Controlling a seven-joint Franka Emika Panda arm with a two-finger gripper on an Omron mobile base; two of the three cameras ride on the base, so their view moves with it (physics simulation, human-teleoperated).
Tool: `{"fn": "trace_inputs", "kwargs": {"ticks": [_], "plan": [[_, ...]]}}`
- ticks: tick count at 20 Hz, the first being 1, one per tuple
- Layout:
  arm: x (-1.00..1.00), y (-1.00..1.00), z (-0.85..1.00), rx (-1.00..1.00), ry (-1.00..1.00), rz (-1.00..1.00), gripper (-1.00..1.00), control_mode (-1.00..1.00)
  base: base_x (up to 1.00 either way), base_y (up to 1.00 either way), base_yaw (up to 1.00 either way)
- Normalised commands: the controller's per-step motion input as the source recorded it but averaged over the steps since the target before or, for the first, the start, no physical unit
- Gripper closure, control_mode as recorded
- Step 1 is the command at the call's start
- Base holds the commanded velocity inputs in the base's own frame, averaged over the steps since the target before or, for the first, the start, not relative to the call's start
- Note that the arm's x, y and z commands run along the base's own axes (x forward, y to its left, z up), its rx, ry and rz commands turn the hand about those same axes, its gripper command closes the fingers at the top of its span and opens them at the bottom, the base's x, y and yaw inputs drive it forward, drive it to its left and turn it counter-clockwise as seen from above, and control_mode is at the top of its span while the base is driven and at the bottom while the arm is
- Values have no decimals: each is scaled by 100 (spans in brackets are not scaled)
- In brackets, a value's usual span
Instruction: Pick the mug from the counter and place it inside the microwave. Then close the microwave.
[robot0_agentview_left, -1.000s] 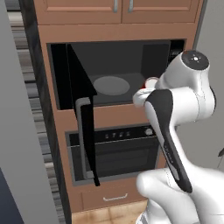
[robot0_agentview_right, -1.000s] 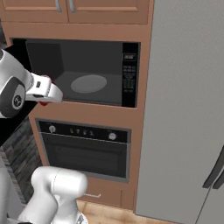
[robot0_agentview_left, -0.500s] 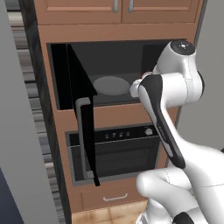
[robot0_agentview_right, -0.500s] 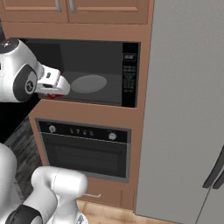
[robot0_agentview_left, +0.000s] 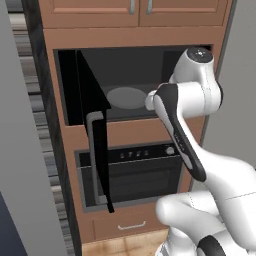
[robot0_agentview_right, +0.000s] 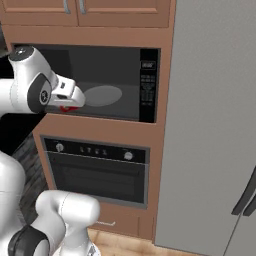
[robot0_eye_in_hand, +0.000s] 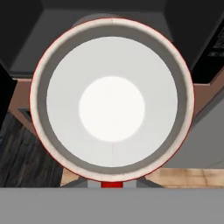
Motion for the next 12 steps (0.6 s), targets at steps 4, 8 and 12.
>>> {"fn": "trace_inputs", "kwargs": {"ticks": [4, 8, 12], "plan": [[31, 0, -28, 0, 0, 5, 100, -100, 0, 0, 0], [36, 0, -14, 0, 1, 4, 100, -100, 0, 0, 0], [43, 0, 0, 0, 0, 3, 100, -100, 0, 0, 0]]}}
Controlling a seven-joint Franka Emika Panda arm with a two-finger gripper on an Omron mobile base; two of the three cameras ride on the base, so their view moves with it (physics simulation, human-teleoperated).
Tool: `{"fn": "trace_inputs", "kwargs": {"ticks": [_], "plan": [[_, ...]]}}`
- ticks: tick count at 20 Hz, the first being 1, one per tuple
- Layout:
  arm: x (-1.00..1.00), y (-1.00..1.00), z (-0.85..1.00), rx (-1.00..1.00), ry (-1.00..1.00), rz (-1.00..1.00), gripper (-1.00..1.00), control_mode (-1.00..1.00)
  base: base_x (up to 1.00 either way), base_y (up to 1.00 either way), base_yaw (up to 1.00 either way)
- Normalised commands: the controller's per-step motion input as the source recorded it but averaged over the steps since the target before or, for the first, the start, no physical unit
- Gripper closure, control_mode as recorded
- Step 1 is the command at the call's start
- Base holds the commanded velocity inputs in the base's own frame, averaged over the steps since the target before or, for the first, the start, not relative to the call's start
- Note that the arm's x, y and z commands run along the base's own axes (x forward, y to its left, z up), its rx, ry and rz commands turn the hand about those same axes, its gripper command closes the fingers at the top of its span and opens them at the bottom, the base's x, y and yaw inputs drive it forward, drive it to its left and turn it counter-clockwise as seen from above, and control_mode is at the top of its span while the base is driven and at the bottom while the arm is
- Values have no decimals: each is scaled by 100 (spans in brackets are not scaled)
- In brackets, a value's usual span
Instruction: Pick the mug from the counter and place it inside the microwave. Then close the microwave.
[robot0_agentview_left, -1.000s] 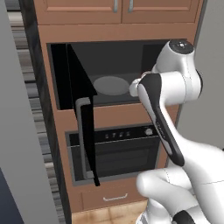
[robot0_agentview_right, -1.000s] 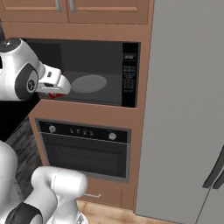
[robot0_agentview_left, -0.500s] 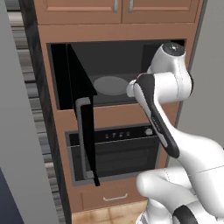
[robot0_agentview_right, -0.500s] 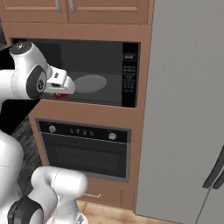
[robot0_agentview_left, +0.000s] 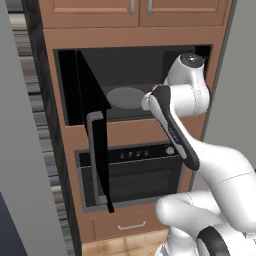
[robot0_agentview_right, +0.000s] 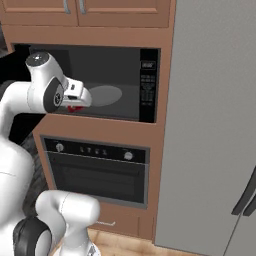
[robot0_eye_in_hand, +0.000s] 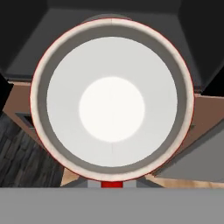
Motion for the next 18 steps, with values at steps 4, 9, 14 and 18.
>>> {"fn": "trace_inputs", "kwargs": {"ticks": [4, 9, 14, 18], "plan": [[61, 0, 0, 0, 0, 2, 100, -100, 0, 0, 0], [58, 0, -1, 0, 0, 0, 100, -100, 0, 0, 0], [41, 0, 0, 0, 0, 1, 100, -100, 0, 0, 0], [25, 0, -4, 0, 0, 0, 100, -100, 0, 0, 0]]}}
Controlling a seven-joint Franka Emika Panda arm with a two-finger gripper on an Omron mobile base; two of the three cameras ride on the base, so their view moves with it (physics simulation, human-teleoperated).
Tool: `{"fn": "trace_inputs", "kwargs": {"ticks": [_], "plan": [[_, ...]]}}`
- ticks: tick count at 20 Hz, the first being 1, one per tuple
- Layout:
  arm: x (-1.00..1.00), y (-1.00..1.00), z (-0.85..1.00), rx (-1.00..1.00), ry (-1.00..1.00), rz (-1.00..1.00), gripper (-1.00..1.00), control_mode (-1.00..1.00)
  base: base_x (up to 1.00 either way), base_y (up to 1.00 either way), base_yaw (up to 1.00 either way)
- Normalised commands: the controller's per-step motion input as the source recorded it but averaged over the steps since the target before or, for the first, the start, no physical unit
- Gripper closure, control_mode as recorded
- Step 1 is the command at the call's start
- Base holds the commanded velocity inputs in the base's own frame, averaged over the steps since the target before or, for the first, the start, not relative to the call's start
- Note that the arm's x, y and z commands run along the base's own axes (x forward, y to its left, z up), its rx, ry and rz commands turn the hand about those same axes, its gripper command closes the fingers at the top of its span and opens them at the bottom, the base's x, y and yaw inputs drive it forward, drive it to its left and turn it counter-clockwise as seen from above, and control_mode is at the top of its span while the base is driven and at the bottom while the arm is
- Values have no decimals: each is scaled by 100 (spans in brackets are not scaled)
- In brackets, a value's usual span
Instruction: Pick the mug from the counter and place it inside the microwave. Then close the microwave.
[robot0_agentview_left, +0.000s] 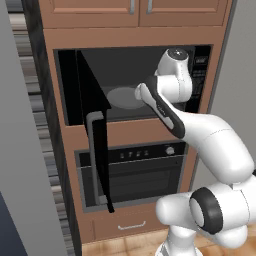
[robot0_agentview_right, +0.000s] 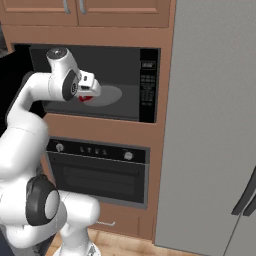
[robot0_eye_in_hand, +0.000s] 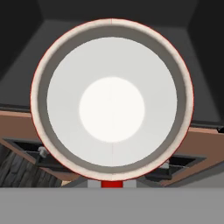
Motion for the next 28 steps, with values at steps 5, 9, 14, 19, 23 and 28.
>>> {"fn": "trace_inputs", "kwargs": {"ticks": [5, 9, 14, 19, 23, 28], "plan": [[6, 3, -35, 0, -2, 0, 100, -100, 0, 0, 0], [8, 16, -32, 0, -5, 0, 100, -100, 0, 0, 0], [27, 22, -17, 0, -2, 0, 100, -100, 0, 0, 0], [46, 17, -5, 0, 0, 0, 100, -100, 0, 0, 0], [47, 1, 0, 0, 0, 0, 100, -100, 0, 0, 0], [40, 0, 0, 0, 0, 0, 100, -100, 0, 0, 0]]}}
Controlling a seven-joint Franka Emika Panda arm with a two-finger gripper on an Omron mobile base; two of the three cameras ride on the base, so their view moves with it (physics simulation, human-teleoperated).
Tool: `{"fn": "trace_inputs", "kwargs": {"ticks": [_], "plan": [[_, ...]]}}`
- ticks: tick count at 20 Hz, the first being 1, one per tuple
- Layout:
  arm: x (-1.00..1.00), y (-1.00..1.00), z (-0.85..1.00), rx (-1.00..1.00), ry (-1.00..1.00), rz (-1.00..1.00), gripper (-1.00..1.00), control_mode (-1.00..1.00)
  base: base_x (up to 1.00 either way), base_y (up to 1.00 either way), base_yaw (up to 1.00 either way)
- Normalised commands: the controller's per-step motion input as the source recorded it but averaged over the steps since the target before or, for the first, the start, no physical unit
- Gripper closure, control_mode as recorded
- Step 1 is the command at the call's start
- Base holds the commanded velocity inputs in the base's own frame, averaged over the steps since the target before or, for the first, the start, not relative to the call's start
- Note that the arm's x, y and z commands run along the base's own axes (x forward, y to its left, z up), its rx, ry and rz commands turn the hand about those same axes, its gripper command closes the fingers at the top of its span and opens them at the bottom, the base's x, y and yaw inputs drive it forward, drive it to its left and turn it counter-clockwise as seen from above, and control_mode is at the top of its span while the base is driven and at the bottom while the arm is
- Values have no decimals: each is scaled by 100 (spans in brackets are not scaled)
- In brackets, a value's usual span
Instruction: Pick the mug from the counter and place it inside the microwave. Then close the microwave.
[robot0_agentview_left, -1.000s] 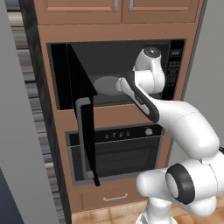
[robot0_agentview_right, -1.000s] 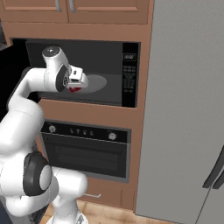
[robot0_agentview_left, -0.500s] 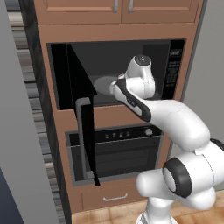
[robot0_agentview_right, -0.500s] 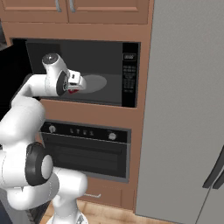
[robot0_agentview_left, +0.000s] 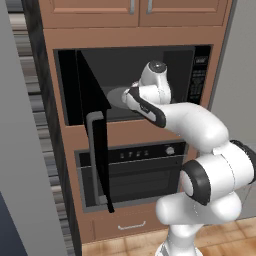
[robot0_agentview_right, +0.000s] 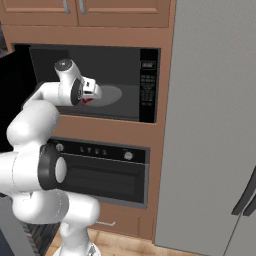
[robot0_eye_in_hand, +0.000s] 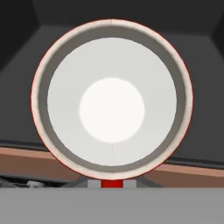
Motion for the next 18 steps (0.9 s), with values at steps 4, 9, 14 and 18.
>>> {"fn": "trace_inputs", "kwargs": {"ticks": [4, 9, 14, 18], "plan": [[32, 0, 0, 0, 0, 0, 100, -100, 0, 0, 0], [27, 0, 0, 0, 0, 0, 100, -100, 0, 0, 0], [28, 0, 0, 0, 3, 0, 100, -100, 0, 0, 0], [34, 0, -3, 0, 3, 0, 100, -100, 0, 0, 0]]}}
